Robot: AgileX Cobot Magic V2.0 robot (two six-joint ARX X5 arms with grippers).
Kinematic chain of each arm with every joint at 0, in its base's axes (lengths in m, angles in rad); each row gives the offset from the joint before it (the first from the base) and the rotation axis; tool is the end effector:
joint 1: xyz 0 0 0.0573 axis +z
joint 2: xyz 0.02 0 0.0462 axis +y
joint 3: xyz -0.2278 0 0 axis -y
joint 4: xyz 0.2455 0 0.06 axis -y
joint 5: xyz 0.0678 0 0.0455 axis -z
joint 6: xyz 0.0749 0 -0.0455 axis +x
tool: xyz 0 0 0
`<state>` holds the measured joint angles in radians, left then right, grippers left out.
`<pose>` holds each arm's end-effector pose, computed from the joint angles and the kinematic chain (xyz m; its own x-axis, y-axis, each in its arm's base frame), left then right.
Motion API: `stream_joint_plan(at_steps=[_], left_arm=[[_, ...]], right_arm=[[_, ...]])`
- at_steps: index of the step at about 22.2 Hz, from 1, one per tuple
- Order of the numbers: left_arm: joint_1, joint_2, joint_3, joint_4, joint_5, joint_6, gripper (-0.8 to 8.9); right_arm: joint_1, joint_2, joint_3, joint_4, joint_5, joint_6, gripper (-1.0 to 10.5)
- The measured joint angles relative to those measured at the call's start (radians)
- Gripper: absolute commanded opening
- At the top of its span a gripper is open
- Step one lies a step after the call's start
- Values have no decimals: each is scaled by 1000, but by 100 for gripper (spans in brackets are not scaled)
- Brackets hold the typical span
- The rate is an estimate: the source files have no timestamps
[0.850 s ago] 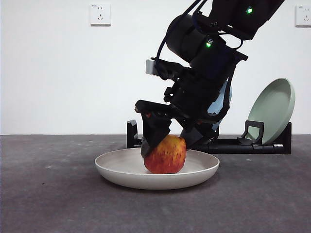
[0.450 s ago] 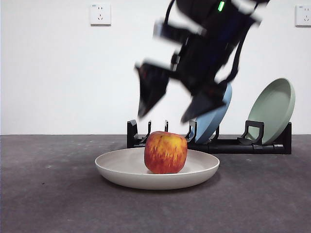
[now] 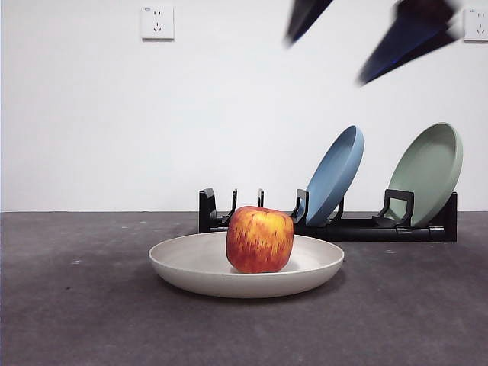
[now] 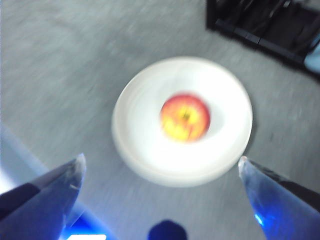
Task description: Take the yellow plate from the plate rack,put the plate on the table,take the apple from the table,put the apple in the plate
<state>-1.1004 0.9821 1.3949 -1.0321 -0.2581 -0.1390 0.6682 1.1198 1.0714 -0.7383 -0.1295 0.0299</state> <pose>0.1115 -0.1772 0.3650 0.5844 -0.5861 -0.5612 0.7238 0.6892 0.0339 0.2053 0.1744 0.2560 0.4697 0.5352 -0.7021 -0.6690 0.7347 0.1125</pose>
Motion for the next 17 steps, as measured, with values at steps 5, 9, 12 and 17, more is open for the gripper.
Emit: stream_joint_plan(at_steps=[5,9,12,17], left_arm=[[0,0,0,-43,6,0,283],[0,0,0,-109,48,0,280],[0,0,0,-141,85,0,172],[0,0,0,-159,97,0,-8]], right_arm=[[0,-166,0,-270,-27,0,625],[0,-246,0,-430,-28,0,574],[0,-285,0,-504,-27,0,312],[0,-320,0,-534,-28,1,-3]])
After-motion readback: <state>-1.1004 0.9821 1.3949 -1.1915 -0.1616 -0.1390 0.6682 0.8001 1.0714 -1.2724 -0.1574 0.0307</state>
